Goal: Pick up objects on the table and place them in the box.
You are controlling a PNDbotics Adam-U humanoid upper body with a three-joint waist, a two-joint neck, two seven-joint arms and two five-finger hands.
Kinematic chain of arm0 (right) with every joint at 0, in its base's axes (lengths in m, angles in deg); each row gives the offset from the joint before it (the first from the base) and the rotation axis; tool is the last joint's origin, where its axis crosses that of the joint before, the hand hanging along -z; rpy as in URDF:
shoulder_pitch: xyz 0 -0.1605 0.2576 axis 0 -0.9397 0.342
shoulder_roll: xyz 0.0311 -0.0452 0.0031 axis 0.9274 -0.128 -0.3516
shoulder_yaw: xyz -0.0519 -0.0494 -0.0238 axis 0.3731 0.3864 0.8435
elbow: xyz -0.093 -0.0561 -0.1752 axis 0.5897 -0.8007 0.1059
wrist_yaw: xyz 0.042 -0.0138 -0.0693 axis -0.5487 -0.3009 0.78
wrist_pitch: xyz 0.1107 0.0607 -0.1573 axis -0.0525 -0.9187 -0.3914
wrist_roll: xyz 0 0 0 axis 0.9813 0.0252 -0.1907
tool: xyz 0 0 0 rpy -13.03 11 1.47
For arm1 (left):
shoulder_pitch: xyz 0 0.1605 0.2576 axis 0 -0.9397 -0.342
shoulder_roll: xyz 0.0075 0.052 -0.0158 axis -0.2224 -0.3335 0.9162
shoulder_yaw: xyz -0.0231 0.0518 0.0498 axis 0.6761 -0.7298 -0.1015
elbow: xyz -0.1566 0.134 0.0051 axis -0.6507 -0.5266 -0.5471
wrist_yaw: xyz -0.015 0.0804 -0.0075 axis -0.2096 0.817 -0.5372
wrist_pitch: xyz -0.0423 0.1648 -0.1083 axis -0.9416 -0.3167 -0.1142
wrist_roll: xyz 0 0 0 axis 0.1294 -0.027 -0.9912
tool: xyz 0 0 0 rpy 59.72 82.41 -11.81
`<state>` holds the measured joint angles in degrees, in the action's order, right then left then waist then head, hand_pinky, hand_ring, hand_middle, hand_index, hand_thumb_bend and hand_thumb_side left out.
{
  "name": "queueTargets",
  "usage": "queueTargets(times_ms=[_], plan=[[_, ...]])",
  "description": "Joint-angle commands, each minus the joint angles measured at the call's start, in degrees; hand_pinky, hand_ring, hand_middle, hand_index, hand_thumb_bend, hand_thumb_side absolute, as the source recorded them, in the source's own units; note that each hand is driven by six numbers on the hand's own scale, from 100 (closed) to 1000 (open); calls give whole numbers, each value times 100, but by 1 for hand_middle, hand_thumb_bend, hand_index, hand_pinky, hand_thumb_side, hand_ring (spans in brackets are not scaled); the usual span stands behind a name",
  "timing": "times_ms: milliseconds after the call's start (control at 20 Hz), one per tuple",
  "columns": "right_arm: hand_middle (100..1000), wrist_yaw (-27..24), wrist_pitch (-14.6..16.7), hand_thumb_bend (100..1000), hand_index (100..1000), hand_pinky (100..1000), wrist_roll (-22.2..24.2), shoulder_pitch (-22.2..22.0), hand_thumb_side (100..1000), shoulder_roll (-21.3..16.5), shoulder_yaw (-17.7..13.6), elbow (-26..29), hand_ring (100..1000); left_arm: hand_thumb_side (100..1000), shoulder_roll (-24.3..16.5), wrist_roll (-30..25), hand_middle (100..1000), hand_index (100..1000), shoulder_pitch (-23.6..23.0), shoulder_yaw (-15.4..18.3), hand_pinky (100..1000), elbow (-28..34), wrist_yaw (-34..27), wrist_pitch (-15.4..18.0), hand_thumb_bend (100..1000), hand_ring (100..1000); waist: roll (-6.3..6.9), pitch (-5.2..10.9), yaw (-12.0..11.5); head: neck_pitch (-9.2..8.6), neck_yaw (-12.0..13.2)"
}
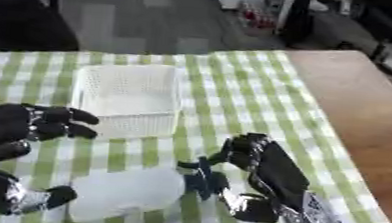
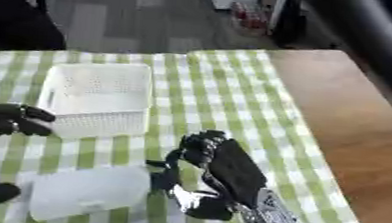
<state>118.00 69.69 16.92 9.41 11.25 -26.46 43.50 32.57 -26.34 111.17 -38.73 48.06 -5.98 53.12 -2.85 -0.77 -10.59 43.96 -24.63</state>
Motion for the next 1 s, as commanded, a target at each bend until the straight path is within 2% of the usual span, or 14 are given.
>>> queueTargets(times_ms=[50, 200, 250, 500, 1000], plan=[[431, -38, 30, 100, 607, 367, -1, 59, 1000, -116, 4, 78, 397, 1000, 13, -64, 880, 893, 154, 20, 539, -73, -156, -79, 359, 695, 41, 41, 27, -90, 82], [431, -82, 55, 100, 608, 366, 25, 91, 1000, -154, 0, 78, 396, 1000, 72, -197, 880, 894, 180, -21, 545, -156, -176, -70, 372, 698, 52, 40, 66, -93, 100], [431, -101, 63, 100, 608, 366, 38, 101, 1000, -165, -2, 78, 396, 1000, 95, -250, 882, 897, 186, -31, 550, -189, -164, -67, 409, 701, 56, 39, 78, -98, 104], [433, -195, 120, 100, 610, 366, 140, 177, 1000, -227, -7, 78, 397, 1000, 274, -396, 886, 900, 191, -36, 560, -440, -37, -58, 398, 709, 69, 36, 141, -98, 161], [434, -287, 175, 100, 610, 366, 239, 242, 1000, -275, -24, 78, 397, 1000, 548, -240, 885, 903, 96, -77, 580, -839, 451, 130, 377, 728, 71, 35, 187, -64, 222]])
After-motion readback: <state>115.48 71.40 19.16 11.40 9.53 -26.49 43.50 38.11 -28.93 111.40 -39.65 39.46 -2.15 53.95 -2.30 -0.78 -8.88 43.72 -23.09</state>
